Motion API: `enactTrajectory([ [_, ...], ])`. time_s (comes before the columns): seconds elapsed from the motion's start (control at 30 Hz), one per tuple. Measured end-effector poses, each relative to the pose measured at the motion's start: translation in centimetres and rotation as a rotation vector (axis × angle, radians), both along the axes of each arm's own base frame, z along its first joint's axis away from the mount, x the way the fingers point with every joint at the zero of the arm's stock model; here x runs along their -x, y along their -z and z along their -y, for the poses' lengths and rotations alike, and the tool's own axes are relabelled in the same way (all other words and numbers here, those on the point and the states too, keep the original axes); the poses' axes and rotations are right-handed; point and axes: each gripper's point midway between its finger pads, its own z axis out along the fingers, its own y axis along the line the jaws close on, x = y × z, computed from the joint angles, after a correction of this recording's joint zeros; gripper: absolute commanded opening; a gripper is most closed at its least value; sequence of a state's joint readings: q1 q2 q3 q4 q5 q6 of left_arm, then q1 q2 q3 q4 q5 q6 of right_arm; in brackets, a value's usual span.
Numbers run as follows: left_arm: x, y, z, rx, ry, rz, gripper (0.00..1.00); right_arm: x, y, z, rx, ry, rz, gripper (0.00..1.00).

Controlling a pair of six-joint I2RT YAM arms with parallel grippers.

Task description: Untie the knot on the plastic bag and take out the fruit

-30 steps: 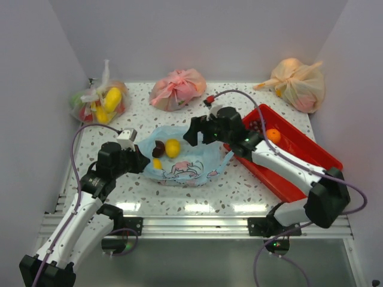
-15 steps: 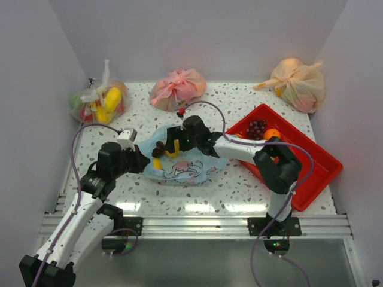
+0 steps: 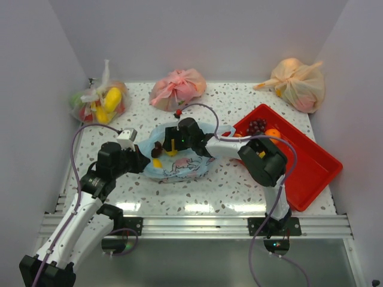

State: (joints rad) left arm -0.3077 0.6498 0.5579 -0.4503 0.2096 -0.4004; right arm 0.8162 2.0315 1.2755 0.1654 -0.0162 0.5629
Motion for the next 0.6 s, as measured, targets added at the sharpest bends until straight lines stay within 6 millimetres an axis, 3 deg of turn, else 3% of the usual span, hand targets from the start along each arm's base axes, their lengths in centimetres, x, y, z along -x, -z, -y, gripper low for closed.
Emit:
enactTrajectory([
  [0.2, 0.0, 0.0, 0.0, 0.000, 0.000, 0.000, 0.00, -0.1, -0.1, -0.1, -0.020, 0.004, 0.015, 0.36],
  [0.37, 0.0, 0.0, 0.0, 0.000, 0.000, 0.000, 0.00, 1.2, -0.6, 1.5, 0.012, -0.009, 0.016, 0.29],
  [0.6, 0.0, 0.0, 0.0, 0.000, 0.000, 0.000, 0.00, 3.6, -7.0, 3.7, 0.003, -0.081, 0.103, 0.22],
])
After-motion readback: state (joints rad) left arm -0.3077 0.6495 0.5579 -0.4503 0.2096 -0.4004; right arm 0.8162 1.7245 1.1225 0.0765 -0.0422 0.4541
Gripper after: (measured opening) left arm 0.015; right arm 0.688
